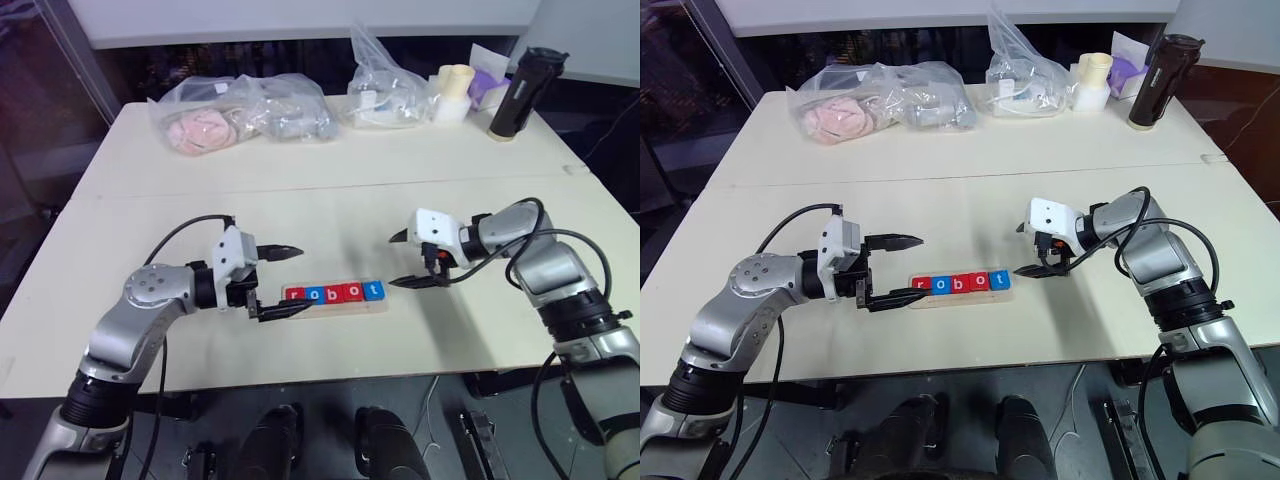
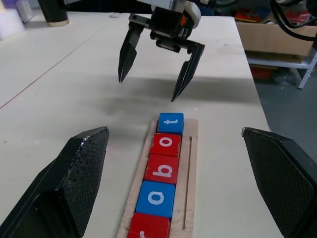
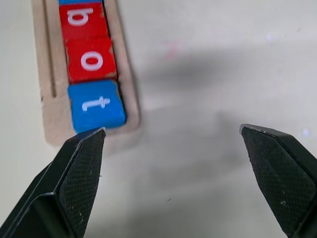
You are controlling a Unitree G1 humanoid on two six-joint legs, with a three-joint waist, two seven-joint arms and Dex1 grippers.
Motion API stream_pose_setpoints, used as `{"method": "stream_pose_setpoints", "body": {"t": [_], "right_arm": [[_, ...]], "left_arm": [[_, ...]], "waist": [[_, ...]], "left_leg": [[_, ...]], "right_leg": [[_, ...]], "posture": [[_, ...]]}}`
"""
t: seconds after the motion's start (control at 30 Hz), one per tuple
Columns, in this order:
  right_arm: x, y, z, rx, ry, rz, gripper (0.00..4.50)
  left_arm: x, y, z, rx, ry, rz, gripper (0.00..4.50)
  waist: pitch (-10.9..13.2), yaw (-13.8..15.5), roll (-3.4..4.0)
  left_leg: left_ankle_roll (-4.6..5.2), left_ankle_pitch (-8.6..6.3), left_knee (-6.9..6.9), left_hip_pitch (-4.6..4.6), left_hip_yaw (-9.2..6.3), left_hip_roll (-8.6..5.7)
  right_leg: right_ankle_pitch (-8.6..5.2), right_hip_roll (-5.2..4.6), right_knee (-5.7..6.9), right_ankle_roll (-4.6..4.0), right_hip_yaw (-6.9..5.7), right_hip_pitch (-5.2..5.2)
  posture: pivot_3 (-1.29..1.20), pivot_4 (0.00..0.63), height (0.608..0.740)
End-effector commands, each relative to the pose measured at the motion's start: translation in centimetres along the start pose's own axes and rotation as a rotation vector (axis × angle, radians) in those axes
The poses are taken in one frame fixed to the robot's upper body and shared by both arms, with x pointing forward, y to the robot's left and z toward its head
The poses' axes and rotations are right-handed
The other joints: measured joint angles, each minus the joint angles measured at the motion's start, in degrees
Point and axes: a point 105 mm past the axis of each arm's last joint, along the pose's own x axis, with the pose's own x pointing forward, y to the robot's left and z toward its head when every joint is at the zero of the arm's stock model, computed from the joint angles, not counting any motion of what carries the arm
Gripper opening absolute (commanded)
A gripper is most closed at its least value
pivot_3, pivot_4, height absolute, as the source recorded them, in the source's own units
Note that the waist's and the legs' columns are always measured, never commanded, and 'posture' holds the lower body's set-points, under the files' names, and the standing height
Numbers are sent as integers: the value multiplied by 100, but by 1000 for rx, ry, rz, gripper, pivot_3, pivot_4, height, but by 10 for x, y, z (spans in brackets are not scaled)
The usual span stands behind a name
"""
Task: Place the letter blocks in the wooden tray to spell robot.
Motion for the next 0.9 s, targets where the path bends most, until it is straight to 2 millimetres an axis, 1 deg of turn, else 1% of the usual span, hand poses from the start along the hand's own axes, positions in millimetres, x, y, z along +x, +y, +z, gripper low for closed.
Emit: {"method": "stream_pose_setpoints", "body": {"t": [0.03,0.2,0.47,0.9], "right_arm": [[-2,-2,9,-34,-28,-15,4466],[2,-1,8,-40,-24,-11,4466],[5,2,-2,-53,5,-2,4466],[14,10,5,-57,-22,34,4466]], "left_arm": [[2,-2,8,28,-23,-22,4500],[1,-2,8,30,-21,-20,4500],[1,-3,9,30,-19,-19,4500],[-1,-3,8,27,-16,-16,4500]], "waist": [[0,3,0],[0,9,0],[0,14,0],[0,13,0]], "left_leg": [[0,0,0,0,0,0],[0,0,0,0,0,-1],[0,0,1,0,0,-1],[-1,1,1,0,0,-1]], "right_leg": [[0,0,0,0,0,0],[0,0,0,0,0,0],[0,0,0,-1,0,1],[0,1,0,0,0,1]], "posture": [[0,150,738],[0,150,738],[0,150,738],[0,150,738]]}}
